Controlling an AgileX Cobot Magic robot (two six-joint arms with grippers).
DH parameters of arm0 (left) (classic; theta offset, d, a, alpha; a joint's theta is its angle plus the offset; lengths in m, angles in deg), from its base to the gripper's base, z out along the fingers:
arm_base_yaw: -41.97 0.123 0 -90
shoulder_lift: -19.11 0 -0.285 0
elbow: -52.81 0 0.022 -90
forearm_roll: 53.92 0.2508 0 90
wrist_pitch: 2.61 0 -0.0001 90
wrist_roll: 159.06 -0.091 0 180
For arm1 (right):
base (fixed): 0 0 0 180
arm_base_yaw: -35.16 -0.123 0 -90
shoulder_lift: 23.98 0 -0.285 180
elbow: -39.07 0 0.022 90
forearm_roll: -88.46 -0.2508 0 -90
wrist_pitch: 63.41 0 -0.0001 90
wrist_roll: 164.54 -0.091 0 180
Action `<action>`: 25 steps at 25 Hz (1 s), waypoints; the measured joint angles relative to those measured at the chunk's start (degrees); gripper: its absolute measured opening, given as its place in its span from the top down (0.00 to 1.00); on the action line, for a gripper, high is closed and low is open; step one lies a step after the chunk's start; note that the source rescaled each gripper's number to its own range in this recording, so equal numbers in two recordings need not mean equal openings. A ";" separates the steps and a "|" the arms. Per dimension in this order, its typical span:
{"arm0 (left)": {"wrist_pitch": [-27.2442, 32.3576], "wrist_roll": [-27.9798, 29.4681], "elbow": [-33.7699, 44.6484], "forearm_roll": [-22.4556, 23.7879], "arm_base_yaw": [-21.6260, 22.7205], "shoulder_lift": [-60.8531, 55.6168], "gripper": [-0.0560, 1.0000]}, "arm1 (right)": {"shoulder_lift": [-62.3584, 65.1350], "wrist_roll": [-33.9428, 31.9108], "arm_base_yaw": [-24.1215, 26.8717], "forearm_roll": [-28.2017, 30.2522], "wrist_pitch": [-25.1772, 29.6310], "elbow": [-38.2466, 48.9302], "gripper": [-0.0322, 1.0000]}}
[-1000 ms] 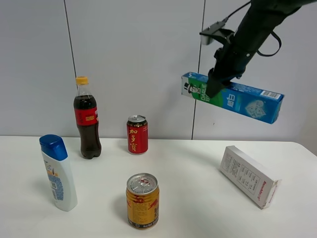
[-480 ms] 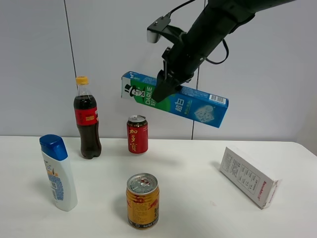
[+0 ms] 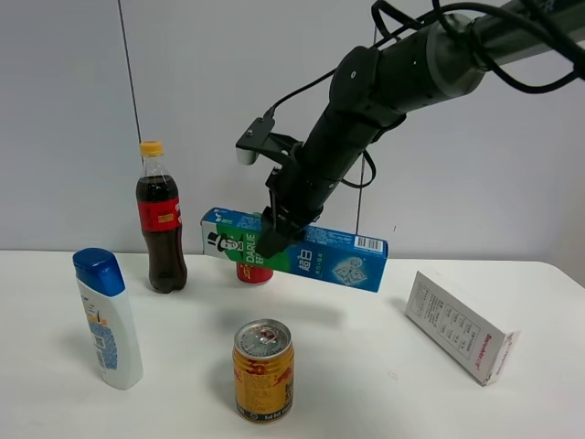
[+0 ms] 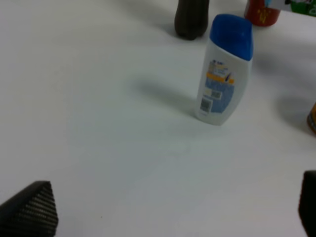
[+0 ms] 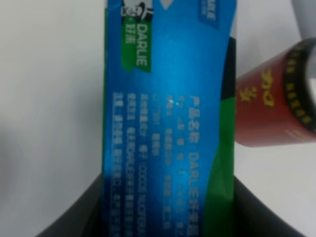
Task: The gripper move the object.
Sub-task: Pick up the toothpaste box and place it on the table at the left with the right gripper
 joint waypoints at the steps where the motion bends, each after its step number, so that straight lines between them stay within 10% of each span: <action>1: 0.00 0.00 0.00 0.00 0.00 0.00 0.00 | -0.56 0.23 0.00 0.05 -0.17 -0.17 0.97; 25: 0.00 0.00 0.00 0.00 0.00 0.00 0.00 | -9.93 3.96 -2.54 -2.13 -7.07 -0.53 0.97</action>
